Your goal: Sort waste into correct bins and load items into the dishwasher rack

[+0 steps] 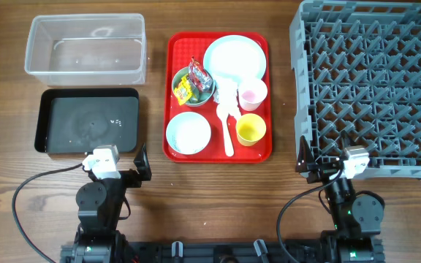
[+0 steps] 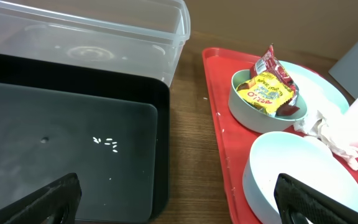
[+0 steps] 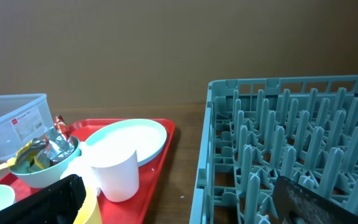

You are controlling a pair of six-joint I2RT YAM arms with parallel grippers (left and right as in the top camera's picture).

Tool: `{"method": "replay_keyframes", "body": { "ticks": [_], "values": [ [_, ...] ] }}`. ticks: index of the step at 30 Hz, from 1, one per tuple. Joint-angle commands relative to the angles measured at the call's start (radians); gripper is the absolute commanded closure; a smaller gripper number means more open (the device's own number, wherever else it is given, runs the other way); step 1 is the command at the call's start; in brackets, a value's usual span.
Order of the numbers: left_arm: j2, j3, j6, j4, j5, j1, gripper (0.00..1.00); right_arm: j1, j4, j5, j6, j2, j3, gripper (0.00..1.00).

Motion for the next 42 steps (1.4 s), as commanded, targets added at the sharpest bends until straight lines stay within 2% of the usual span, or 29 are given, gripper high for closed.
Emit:
{"method": "replay_keyframes", "body": {
  "ticks": [1, 14, 19, 23, 25, 27, 28, 30, 32, 33, 35, 38, 40, 42],
  "values": [
    [-0.004, -0.006, -0.006, -0.001, 0.008, -0.005, 0.0, 0.002, 0.003, 0.01, 0.013, 0.002, -0.001, 0.0],
    [-0.004, -0.006, -0.006, -0.001, 0.008, -0.005, 0.0, 0.002, 0.004, 0.009, 0.013, 0.002, -0.001, 0.0],
    [-0.004, -0.006, -0.006, 0.0, 0.005, -0.005, 0.0, 0.002, 0.064, 0.024, 0.013, 0.001, -0.001, 0.01],
    [-0.004, -0.006, -0.006, 0.014, -0.018, -0.005, 0.0, 0.002, 0.192, -0.081, 0.018, 0.001, 0.005, 0.0],
    [-0.004, 0.016, -0.039, 0.084, -0.01, -0.005, 0.0, 0.002, 0.163, -0.153, 0.019, 0.002, 0.061, 0.0],
    [0.001, 0.119, -0.051, 0.1, -0.01, -0.005, 0.0, 0.002, 0.012, -0.172, 0.005, 0.026, 0.194, 0.0],
    [0.025, 0.181, -0.051, 0.076, -0.01, -0.005, 0.0, 0.001, -0.059, -0.172, -0.047, 0.066, 0.277, 0.0],
    [0.099, 0.283, -0.051, 0.019, -0.01, -0.005, 0.0, 0.001, -0.136, -0.172, -0.116, 0.169, 0.41, 0.0],
    [0.2, 0.41, -0.025, -0.048, 0.024, -0.005, 0.0, 0.001, -0.181, -0.169, -0.121, 0.302, 0.531, 0.0],
    [0.288, 0.519, 0.025, -0.109, 0.069, -0.005, 0.0, 0.001, -0.215, -0.169, -0.121, 0.397, 0.606, 0.0],
    [0.469, 0.737, 0.032, -0.269, 0.085, -0.006, 0.0, 0.001, -0.284, -0.169, -0.117, 0.561, 0.728, 0.0],
    [0.785, 1.11, 0.056, -0.607, 0.096, -0.024, 0.0, 0.001, -0.46, -0.176, -0.109, 0.823, 0.944, 0.0],
    [1.001, 1.36, 0.16, -0.809, 0.099, -0.029, 0.0, 0.002, -0.573, -0.229, -0.109, 0.992, 1.077, 0.0],
    [1.164, 1.505, 0.233, -0.929, 0.107, -0.029, 0.0, 0.001, -0.575, -0.266, -0.081, 1.103, 1.1, 0.0]
  ]
}}
